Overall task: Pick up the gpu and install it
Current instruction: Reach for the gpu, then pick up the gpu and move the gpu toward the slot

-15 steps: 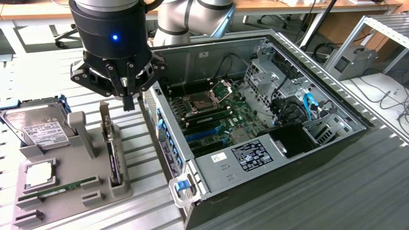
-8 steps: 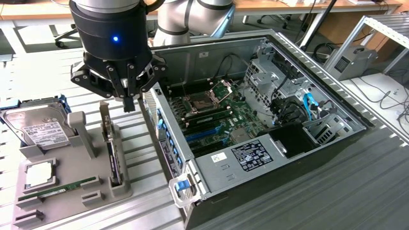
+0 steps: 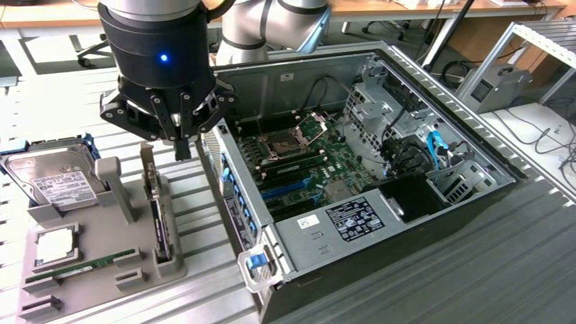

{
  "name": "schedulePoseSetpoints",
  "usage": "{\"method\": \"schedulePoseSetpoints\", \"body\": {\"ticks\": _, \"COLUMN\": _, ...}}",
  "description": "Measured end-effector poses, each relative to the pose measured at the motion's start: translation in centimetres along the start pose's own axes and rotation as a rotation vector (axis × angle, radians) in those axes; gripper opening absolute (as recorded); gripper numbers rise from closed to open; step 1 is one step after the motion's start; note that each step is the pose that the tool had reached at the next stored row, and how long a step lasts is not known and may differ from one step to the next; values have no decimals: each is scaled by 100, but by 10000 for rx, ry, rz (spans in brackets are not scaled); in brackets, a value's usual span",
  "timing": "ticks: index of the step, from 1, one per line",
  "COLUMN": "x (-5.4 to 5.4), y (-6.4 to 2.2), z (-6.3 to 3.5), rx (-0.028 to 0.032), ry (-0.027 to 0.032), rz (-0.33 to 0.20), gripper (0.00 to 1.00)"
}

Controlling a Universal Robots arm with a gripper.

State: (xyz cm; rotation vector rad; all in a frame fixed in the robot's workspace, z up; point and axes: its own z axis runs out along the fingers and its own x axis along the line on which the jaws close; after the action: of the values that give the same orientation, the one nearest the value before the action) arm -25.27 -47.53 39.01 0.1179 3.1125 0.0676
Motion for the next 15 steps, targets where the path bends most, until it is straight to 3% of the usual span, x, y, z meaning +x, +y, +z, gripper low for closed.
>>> {"method": "schedulePoseSetpoints", "body": {"ticks": 15, "x": -3, "y": -34, "z": 0, "rx": -1, "ry": -1, "rz": 0, "gripper": 11}}
